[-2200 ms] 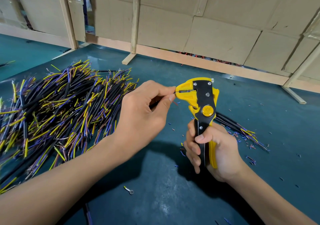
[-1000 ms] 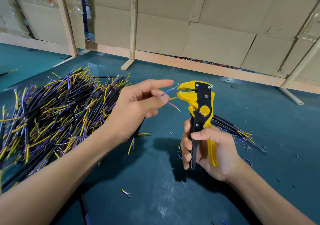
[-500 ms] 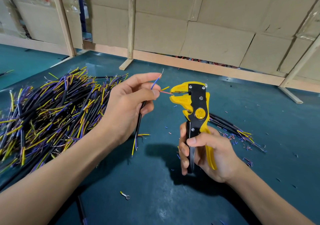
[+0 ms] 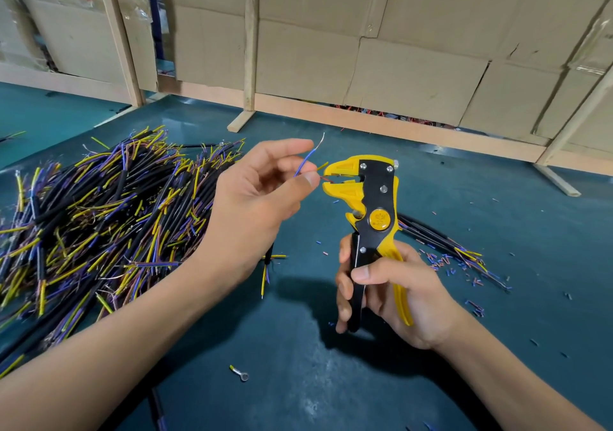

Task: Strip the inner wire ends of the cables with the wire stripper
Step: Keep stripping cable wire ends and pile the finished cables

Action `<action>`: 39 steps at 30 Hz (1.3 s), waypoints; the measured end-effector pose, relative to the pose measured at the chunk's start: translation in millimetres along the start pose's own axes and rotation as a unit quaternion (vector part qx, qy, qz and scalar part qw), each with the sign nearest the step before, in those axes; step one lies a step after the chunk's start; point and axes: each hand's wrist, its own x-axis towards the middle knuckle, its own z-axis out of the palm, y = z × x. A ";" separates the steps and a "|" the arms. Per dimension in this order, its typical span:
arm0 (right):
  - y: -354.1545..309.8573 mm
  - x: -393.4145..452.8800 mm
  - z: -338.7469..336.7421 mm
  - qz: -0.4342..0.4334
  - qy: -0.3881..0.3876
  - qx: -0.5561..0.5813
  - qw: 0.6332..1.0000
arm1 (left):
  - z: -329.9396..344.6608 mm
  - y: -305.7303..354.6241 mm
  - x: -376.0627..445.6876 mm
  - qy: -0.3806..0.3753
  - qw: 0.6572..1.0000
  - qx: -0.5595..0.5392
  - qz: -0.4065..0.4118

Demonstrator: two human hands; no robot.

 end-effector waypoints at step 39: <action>2.0 2.3 2.4 -0.001 0.010 -0.022 1.000 | 12.5 -3.6 -14.4 0.073 0.997 0.011 0.002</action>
